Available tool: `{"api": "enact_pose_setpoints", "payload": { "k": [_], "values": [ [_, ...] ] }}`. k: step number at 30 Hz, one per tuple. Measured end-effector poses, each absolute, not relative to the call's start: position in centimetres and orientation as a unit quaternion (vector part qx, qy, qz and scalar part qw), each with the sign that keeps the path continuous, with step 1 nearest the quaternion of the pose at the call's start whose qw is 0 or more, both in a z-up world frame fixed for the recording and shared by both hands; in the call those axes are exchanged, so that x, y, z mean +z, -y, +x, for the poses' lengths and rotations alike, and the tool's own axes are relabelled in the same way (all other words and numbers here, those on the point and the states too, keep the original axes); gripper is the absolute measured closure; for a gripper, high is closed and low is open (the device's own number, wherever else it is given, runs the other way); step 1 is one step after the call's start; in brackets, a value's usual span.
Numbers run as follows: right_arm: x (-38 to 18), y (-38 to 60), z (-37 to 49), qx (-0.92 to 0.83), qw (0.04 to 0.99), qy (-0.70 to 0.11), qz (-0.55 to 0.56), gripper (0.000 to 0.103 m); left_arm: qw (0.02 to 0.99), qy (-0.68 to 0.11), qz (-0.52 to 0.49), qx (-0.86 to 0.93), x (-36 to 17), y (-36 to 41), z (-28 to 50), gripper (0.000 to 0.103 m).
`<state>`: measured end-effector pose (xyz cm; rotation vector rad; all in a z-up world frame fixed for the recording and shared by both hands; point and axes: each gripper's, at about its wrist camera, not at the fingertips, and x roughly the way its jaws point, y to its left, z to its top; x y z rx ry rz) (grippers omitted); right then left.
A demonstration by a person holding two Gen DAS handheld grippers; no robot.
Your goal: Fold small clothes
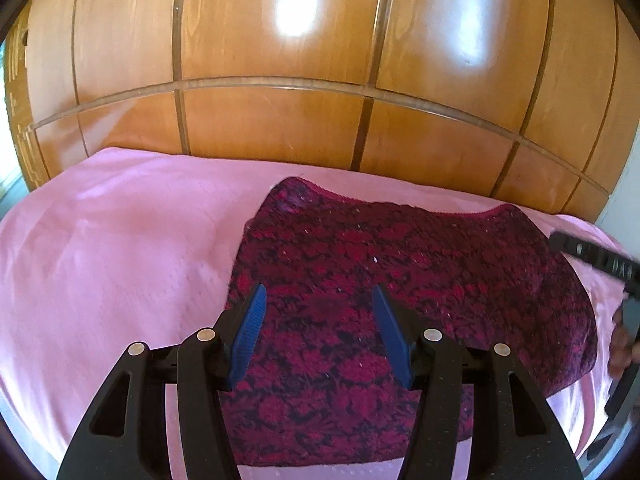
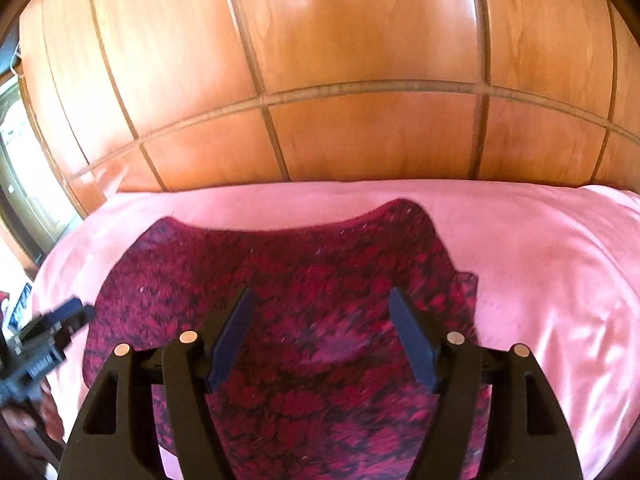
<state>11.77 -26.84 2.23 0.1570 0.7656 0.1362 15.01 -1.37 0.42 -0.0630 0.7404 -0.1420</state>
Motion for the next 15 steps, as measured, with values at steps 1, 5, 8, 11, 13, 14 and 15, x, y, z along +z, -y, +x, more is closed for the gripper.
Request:
{"api": "enact_pose_setpoints", "payload": {
  "k": [1, 5, 8, 11, 13, 14, 15],
  "values": [
    [2.3, 27.1, 12.1, 0.064, 0.922, -0.375, 0.076, 0.033, 0.929, -0.362, -0.03, -0.069, 0.3, 1.5, 14.9, 0.049],
    [1.7, 28.6, 14.0, 0.035, 0.915, -0.395, 0.081, 0.034, 0.927, -0.367, -0.025, -0.071, 0.0, 1.8, 14.6, 0.049],
    [0.1, 30.1, 15.4, 0.013, 0.901, -0.424, 0.092, 0.044, 0.925, -0.371, -0.022, -0.072, -0.4, 1.9, 14.7, 0.049],
    [-1.8, 30.9, 16.7, -0.007, 0.886, -0.454, 0.091, 0.053, 0.919, -0.388, -0.021, -0.072, -1.4, 1.9, 15.2, 0.049],
    [-3.0, 31.6, 17.1, -0.014, 0.88, -0.466, 0.088, 0.055, 0.909, -0.409, -0.029, -0.071, -2.7, 1.5, 15.9, 0.049],
    [-3.5, 31.7, 17.3, -0.018, 0.88, -0.468, 0.082, 0.054, 0.906, -0.416, -0.035, -0.072, -3.3, 1.3, 16.2, 0.049],
    [-4.0, 31.8, 17.6, -0.024, 0.878, -0.472, 0.072, 0.053, 0.903, -0.421, -0.041, -0.076, -3.8, 1.1, 16.5, 0.049]
  ]
}}
